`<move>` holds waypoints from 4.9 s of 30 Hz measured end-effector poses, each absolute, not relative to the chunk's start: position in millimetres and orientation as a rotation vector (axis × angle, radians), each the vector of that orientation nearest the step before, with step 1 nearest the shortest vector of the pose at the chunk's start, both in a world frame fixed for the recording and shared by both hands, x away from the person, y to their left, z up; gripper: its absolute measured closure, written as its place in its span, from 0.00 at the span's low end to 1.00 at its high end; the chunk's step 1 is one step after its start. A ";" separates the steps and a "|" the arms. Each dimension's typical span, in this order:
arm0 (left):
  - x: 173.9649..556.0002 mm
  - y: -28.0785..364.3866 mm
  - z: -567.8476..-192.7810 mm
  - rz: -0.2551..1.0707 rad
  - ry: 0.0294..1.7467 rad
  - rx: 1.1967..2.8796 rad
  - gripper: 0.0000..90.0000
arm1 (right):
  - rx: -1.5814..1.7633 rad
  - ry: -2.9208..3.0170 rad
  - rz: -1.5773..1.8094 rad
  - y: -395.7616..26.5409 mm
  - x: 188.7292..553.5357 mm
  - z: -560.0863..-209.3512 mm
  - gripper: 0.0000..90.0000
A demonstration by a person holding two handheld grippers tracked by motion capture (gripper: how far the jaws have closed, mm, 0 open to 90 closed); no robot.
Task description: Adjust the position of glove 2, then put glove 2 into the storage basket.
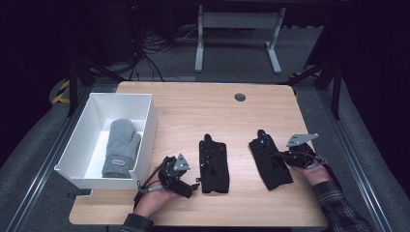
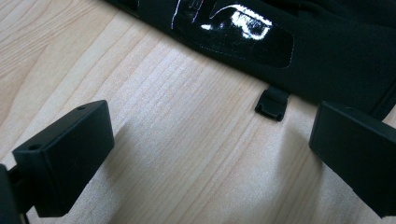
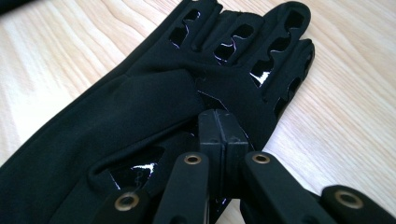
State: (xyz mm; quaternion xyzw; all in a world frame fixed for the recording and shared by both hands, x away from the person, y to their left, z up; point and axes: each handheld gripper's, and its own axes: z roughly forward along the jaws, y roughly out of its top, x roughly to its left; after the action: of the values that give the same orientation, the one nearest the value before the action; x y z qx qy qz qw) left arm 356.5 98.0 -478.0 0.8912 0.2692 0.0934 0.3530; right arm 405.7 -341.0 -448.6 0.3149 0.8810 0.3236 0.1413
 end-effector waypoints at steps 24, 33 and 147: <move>379.2 85.4 -453.7 0.238 0.800 2.209 0.20 | 0.768 2.620 0.958 -271.7 396.3 -447.7 1.00; 399.5 72.3 -453.4 0.203 0.893 2.180 0.45 | 0.806 2.592 0.967 -295.2 390.4 -444.8 1.00; 378.8 54.3 -443.0 0.046 0.809 2.357 1.00 | 0.812 2.510 1.019 -268.7 393.9 -464.3 0.29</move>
State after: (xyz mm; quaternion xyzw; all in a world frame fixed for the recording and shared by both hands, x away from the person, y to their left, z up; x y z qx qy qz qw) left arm 378.8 54.3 -443.0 0.8964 0.3077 0.0175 0.3187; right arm 393.9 -268.7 -464.3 0.2835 0.8767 0.3560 0.1561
